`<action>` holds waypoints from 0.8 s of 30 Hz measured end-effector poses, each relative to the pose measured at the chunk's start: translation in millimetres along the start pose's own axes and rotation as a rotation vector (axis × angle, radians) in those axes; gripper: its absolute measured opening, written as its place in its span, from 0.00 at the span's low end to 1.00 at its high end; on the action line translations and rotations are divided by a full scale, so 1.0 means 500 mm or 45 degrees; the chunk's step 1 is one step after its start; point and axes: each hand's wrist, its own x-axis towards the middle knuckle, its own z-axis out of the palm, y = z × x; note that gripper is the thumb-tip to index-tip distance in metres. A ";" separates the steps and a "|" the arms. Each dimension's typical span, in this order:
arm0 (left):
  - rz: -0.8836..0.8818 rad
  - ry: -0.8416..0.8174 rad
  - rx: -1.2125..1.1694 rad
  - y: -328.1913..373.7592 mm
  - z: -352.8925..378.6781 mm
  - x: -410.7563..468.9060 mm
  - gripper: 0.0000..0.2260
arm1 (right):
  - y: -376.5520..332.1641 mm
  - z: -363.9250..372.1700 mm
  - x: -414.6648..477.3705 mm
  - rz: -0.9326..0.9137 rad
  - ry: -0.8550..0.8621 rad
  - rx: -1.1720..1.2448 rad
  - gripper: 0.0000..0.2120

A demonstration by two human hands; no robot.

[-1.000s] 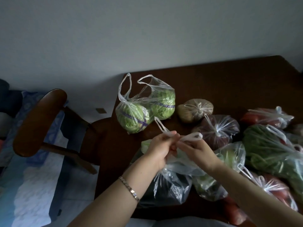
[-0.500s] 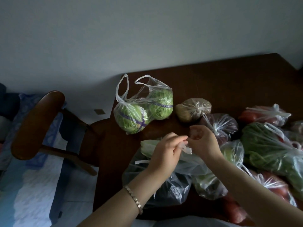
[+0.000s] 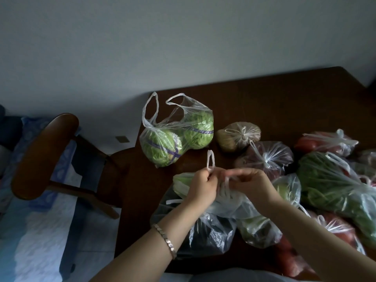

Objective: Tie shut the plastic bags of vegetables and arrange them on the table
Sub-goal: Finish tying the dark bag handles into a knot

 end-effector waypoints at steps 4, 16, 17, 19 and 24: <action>-0.080 -0.041 -0.031 -0.009 0.001 0.003 0.13 | -0.005 0.010 -0.002 -0.189 0.114 -0.317 0.23; -0.621 -0.010 -1.513 0.028 0.001 0.017 0.18 | -0.019 0.030 0.004 -0.006 -0.004 0.620 0.22; -0.635 0.042 -1.567 0.026 -0.002 0.020 0.18 | -0.014 0.028 0.006 -0.008 0.009 0.649 0.22; -0.652 0.128 -1.594 0.013 -0.015 0.029 0.17 | -0.001 0.010 0.013 -0.009 0.161 0.569 0.24; -0.685 0.133 -1.407 -0.040 -0.046 0.049 0.17 | 0.033 -0.041 0.022 0.131 0.421 0.585 0.19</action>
